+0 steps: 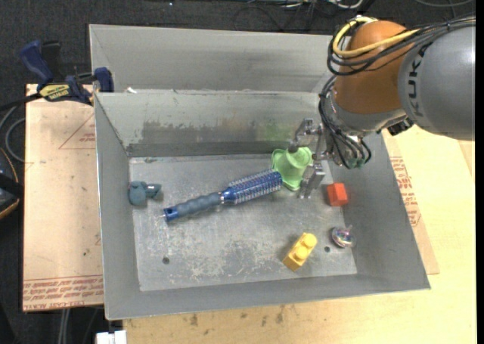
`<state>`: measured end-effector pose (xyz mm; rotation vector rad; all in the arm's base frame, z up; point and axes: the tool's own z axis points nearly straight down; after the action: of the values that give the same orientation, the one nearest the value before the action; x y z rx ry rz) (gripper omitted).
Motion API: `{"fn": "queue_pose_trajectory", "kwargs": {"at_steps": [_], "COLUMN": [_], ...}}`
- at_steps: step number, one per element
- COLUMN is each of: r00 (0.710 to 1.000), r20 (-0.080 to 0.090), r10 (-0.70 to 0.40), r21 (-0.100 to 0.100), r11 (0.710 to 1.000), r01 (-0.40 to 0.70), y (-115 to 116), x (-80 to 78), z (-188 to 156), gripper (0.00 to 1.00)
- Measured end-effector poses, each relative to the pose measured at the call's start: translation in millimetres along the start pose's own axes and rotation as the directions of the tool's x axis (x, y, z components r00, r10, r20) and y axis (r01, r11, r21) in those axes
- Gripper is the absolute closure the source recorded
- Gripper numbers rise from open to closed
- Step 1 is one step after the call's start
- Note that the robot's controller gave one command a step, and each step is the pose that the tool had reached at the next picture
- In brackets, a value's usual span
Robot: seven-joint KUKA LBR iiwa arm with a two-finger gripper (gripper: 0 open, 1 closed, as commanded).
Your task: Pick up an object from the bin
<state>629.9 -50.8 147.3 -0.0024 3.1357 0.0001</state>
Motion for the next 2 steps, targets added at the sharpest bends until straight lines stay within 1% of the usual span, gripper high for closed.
{"fn": "queue_pose_trajectory", "kwargs": {"at_steps": [1, 2], "r00": [1.0, 0.974], "r20": [0.001, 0.001], "r10": [-0.001, -0.228], "r21": [0.0, 0.0], "r11": [1.0, 0.974], "r01": [0.001, 0.228], "y": [16.9, 62.8], "x": [-0.5, -28.1], "z": [22.9, 70.0], "gripper": [0.0, 0.0]}}
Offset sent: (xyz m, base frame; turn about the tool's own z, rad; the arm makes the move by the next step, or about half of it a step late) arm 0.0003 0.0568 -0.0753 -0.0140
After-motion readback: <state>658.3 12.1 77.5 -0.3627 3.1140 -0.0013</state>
